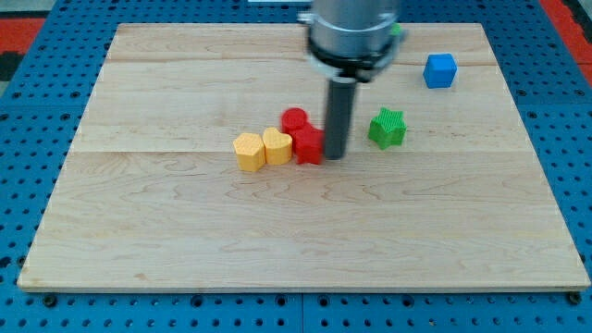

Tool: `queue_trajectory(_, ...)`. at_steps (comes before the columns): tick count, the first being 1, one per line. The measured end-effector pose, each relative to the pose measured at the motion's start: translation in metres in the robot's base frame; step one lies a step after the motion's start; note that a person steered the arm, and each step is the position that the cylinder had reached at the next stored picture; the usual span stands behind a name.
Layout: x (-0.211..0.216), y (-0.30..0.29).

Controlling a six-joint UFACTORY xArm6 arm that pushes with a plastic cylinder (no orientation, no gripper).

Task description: Move the blue triangle in between red star and green star

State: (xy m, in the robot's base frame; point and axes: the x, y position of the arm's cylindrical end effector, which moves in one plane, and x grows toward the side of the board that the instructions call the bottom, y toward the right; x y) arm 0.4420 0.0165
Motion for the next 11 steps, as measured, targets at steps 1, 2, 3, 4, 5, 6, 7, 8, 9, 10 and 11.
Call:
queue_trajectory(1, -0.041, -0.052)
queue_trajectory(2, -0.096, -0.101)
queue_trajectory(3, -0.120, -0.145)
queue_trajectory(4, -0.164, -0.119)
queue_trajectory(5, -0.210, -0.091)
queue_trajectory(6, -0.243, -0.011)
queue_trajectory(7, -0.244, 0.048)
queue_trajectory(8, -0.204, 0.047)
queue_trajectory(9, -0.161, -0.007)
queue_trajectory(10, -0.120, -0.010)
queue_trajectory(11, -0.129, -0.009)
